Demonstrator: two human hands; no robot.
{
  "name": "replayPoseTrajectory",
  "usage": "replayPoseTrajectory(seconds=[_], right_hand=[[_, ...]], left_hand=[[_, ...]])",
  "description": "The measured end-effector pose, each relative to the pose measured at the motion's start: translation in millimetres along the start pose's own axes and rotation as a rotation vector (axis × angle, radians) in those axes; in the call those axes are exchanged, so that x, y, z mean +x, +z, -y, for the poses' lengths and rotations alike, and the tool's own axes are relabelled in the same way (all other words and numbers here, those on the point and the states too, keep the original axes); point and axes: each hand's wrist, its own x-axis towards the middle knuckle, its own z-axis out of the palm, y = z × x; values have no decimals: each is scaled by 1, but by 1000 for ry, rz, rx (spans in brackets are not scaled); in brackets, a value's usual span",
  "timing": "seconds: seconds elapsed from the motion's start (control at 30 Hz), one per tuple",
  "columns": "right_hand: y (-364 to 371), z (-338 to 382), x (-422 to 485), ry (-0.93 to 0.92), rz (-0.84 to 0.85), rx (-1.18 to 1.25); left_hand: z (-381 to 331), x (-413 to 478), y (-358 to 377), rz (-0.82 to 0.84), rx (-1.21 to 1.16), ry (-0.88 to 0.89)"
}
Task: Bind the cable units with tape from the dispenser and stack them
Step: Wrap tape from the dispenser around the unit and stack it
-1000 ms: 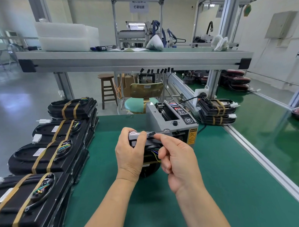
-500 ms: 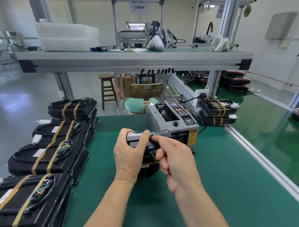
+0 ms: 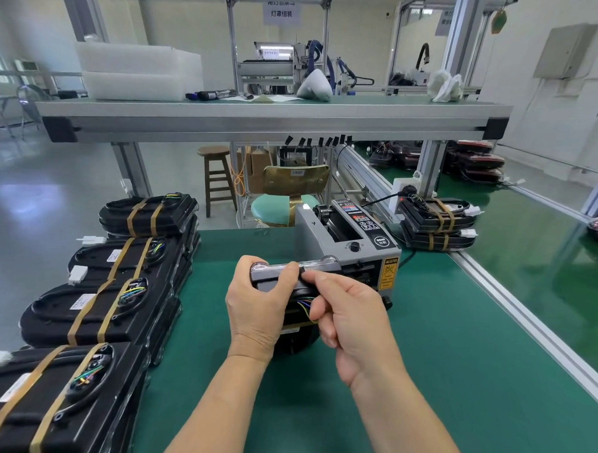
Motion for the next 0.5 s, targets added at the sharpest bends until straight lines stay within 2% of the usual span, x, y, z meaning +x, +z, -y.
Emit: replayPoseTrajectory(seconds=[0.17, 0.43, 0.5], right_hand=[[-7, 2, 3, -112, -67, -168], [-29, -10, 30, -437, -329, -400], [-29, -15, 34, -409, -275, -468]], left_hand=[[1, -1, 3, 26, 12, 29], [3, 1, -3, 28, -53, -6], [4, 1, -4, 41, -60, -23]])
